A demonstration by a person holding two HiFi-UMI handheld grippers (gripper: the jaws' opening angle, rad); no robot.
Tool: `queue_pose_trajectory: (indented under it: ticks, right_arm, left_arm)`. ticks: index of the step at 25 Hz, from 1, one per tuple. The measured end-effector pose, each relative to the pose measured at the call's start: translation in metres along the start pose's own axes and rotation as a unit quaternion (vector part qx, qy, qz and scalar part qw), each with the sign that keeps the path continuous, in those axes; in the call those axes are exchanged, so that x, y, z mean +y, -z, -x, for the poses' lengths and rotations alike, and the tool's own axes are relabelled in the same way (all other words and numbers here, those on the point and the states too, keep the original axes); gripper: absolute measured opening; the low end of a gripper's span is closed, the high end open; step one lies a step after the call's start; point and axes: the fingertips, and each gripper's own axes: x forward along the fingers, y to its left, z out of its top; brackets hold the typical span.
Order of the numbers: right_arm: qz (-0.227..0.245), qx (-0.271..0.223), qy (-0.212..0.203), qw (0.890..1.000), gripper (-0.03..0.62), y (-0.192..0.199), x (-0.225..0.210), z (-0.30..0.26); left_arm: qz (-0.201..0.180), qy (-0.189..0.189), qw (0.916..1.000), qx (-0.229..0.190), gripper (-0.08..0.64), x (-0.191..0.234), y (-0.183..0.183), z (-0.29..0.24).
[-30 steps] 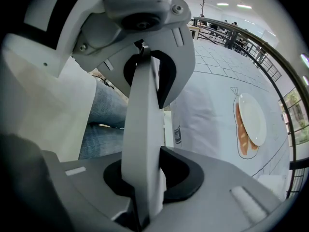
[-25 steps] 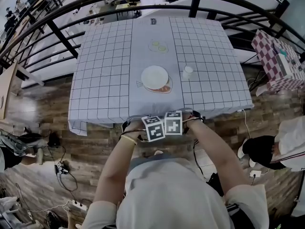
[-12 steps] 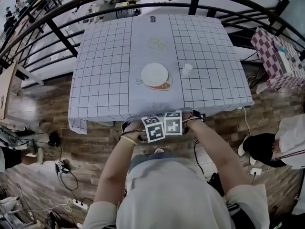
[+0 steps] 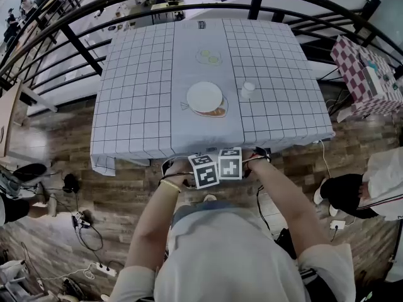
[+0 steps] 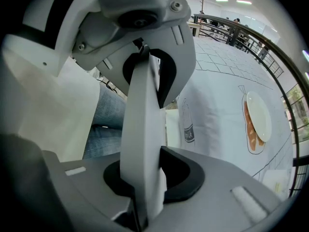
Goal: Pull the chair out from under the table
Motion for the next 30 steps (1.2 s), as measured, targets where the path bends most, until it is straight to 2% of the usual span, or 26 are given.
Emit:
queue_pose_trajectory:
  ticks: [30]
  right_arm:
    - [-0.020, -0.001, -0.001, 1.000, 0.078, -0.005, 0.056, -0.003]
  left_arm:
    - [-0.018, 0.003, 0.9998, -0.001, 0.080, -0.054, 0.003, 0.002]
